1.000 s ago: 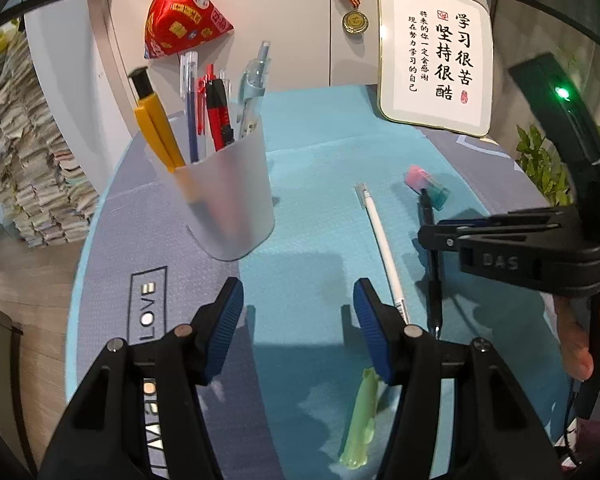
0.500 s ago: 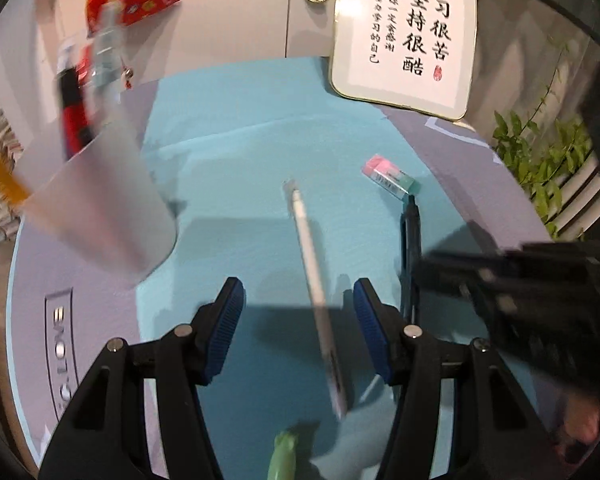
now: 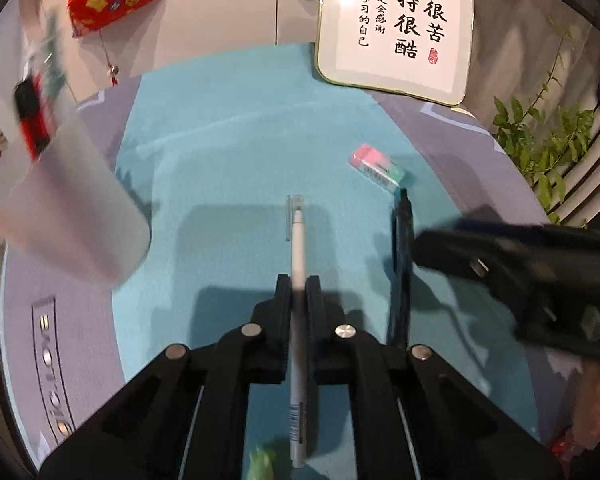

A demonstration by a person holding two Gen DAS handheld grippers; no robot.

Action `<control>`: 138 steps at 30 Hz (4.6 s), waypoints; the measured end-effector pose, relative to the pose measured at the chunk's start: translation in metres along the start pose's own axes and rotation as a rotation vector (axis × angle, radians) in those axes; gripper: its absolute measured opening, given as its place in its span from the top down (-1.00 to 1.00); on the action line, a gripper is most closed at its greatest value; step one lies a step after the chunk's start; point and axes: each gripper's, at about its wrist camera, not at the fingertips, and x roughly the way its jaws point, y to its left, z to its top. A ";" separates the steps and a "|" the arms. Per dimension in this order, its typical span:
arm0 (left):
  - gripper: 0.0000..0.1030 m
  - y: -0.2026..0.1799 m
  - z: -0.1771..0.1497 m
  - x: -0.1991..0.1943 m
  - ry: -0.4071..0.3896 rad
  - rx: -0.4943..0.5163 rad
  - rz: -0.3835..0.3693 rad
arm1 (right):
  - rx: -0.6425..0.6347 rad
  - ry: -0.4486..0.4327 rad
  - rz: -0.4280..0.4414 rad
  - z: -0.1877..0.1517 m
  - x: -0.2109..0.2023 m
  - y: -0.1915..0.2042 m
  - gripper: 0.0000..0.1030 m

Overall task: Organize stationery
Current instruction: 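Grasp the white pen with the left tool while the right tool grasps the black pen, then lift the white pen with the left tool while the right tool lifts the black pen, then drop the black pen into the frosted cup with the right tool while the left tool carries the white pen, then lower the white pen into the frosted cup and open the left tool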

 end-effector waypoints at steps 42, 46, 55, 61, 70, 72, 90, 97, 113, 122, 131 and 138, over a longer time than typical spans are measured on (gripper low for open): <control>0.84 0.008 -0.003 -0.125 -0.307 -0.029 -0.051 | -0.144 -0.163 0.045 -0.024 -0.073 0.024 0.78; 0.84 0.028 -0.011 -0.145 -0.356 -0.083 -0.024 | -0.187 -0.188 0.064 -0.022 -0.082 0.043 0.78; 0.84 0.072 -0.035 -0.161 -0.385 -0.193 0.058 | -0.318 -0.233 0.099 -0.008 -0.093 0.106 0.78; 0.84 0.093 -0.049 -0.167 -0.390 -0.228 0.085 | -0.411 -0.301 0.126 0.016 -0.103 0.161 0.78; 0.84 0.110 -0.063 -0.170 -0.388 -0.246 0.127 | -0.477 -0.343 0.099 0.048 -0.090 0.211 0.78; 0.84 0.112 -0.063 -0.170 -0.389 -0.248 0.127 | -0.484 -0.336 0.090 0.050 -0.082 0.216 0.78; 0.84 0.109 -0.059 -0.178 -0.421 -0.227 0.132 | -0.434 -0.173 0.052 0.040 -0.010 0.203 0.78; 0.84 0.105 -0.057 -0.178 -0.419 -0.215 0.135 | -0.395 -0.153 0.066 0.040 -0.004 0.190 0.78; 0.84 0.112 -0.022 -0.191 -0.481 -0.191 0.177 | -0.318 -0.119 0.067 0.005 -0.030 0.123 0.77; 0.84 0.115 0.036 -0.221 -0.622 -0.141 0.249 | -0.219 -0.093 0.023 -0.010 -0.031 0.074 0.77; 0.84 0.118 0.069 -0.195 -0.626 -0.170 0.171 | -0.217 -0.089 -0.026 -0.015 -0.031 0.064 0.77; 0.84 0.123 0.068 -0.165 -0.562 -0.199 0.136 | -0.178 -0.077 -0.043 -0.016 -0.028 0.049 0.77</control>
